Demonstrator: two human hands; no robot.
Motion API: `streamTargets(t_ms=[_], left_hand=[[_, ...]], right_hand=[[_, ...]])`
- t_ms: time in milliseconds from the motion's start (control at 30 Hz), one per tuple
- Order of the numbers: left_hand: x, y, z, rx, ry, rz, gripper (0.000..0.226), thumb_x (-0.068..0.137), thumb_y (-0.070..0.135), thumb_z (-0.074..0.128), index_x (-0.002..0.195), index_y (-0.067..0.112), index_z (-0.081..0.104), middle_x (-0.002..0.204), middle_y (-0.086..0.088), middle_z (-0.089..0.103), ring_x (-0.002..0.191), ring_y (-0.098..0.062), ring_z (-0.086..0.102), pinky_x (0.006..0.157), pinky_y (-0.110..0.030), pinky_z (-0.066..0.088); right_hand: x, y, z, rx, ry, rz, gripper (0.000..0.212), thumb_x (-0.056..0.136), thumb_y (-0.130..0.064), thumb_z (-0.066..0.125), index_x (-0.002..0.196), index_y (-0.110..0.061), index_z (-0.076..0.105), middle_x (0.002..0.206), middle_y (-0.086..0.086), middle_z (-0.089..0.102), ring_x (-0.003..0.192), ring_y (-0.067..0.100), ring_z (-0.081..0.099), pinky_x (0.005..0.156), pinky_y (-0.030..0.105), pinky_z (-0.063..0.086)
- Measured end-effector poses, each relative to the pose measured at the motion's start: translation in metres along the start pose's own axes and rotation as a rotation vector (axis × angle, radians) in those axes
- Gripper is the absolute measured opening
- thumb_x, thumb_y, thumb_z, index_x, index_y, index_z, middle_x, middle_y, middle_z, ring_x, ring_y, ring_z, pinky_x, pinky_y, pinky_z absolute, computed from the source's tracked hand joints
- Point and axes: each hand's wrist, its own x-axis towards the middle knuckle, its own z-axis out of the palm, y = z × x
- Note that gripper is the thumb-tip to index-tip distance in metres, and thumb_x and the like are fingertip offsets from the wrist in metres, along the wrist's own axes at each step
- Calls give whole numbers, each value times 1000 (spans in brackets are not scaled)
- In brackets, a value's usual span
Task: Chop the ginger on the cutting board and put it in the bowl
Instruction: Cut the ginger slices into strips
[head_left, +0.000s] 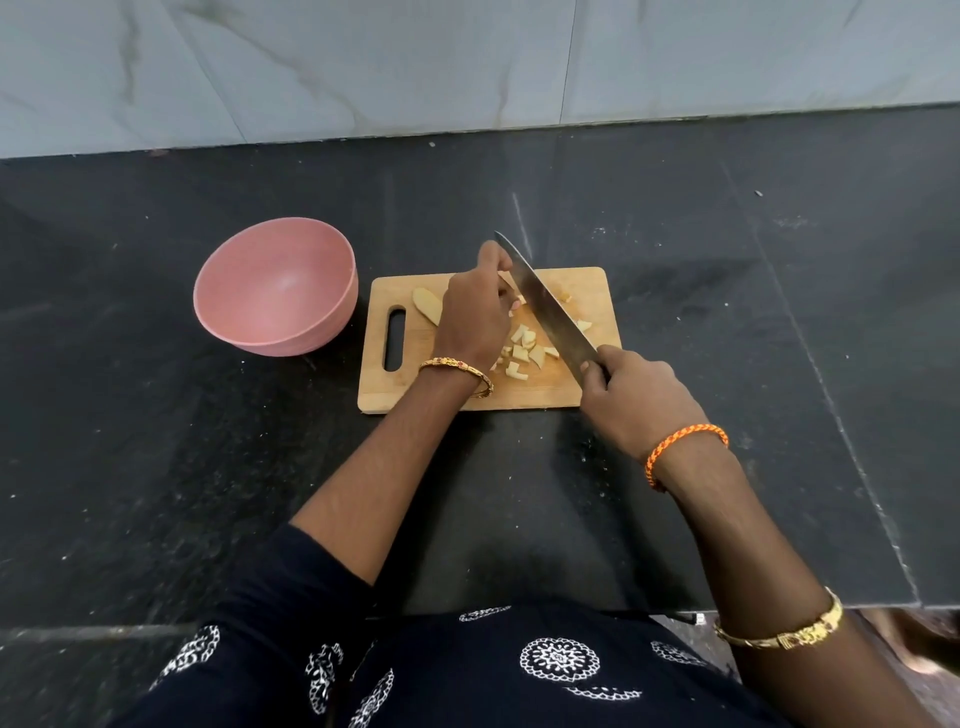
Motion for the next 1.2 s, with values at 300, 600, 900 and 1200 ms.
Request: streamTargets(t_ms=[300,600,900,1200], left_hand=[[3,2,0,-51,6,-55,23,87,0,59,99,11,43,77,-3,63,71,-9,66,57,-5,47],[13,4,-8,-78,-3,-218,33,80,5,70,92,16,41,79,-3,65,67,-7,61,55,-7,37],[12,11,-26,-247,-17,-325,31,75,13,76,92,16,50,81,0,67,74,-8,63,64,-15,47],[-3,9,-18,-103,6,-196,18,78,7,71,79,20,58,77,2,69,74,-5,64,78,-27,56]], right_hand=[[-6,-2,2,-100,-84,37,26,99,-26,33,108,-15,54,89,12,60,81,29,62,78,42,56],[-16,4,-15,-249,-181,77,24,99,-26,34,115,-19,51,95,10,59,87,27,61,81,41,54],[-21,7,-24,-160,-162,77,31,99,-27,32,117,-19,56,93,6,58,87,25,59,82,36,52],[-37,34,-30,-43,46,107,26,98,-31,35,96,-20,58,73,4,57,68,21,56,63,31,46]])
